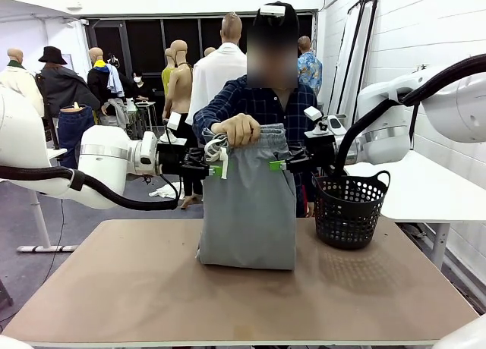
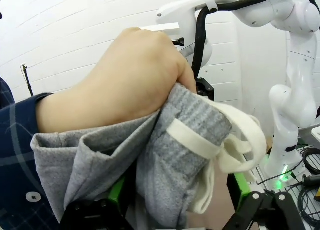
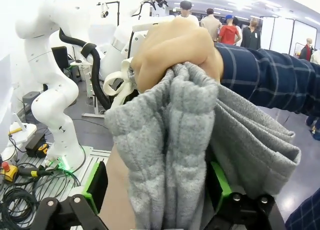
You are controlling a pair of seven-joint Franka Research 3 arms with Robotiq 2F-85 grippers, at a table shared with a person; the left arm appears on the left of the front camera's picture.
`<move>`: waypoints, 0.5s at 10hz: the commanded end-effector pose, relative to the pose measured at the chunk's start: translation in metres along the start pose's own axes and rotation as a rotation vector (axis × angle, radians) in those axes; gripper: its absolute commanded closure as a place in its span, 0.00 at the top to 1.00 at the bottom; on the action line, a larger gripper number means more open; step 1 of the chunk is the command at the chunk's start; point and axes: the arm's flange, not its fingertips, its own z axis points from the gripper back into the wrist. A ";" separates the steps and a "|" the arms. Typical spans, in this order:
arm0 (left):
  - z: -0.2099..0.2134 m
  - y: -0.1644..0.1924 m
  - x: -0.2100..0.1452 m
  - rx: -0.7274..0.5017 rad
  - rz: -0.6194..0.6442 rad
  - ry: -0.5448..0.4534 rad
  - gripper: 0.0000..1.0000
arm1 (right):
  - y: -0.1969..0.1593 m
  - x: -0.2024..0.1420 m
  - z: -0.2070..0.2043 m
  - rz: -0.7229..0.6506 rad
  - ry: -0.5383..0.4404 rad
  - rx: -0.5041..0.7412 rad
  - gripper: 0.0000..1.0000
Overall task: Fold the training pants.
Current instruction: Release the ends of the Training pants and then grab the overlapped ends.
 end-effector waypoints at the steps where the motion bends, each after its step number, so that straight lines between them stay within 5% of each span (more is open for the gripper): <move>1: 0.005 0.000 0.001 0.014 -0.008 0.003 1.00 | 0.006 0.002 0.005 0.004 0.024 -0.008 1.00; 5: 0.017 -0.008 0.002 0.091 -0.012 0.016 1.00 | 0.009 0.004 0.014 0.000 0.040 -0.081 1.00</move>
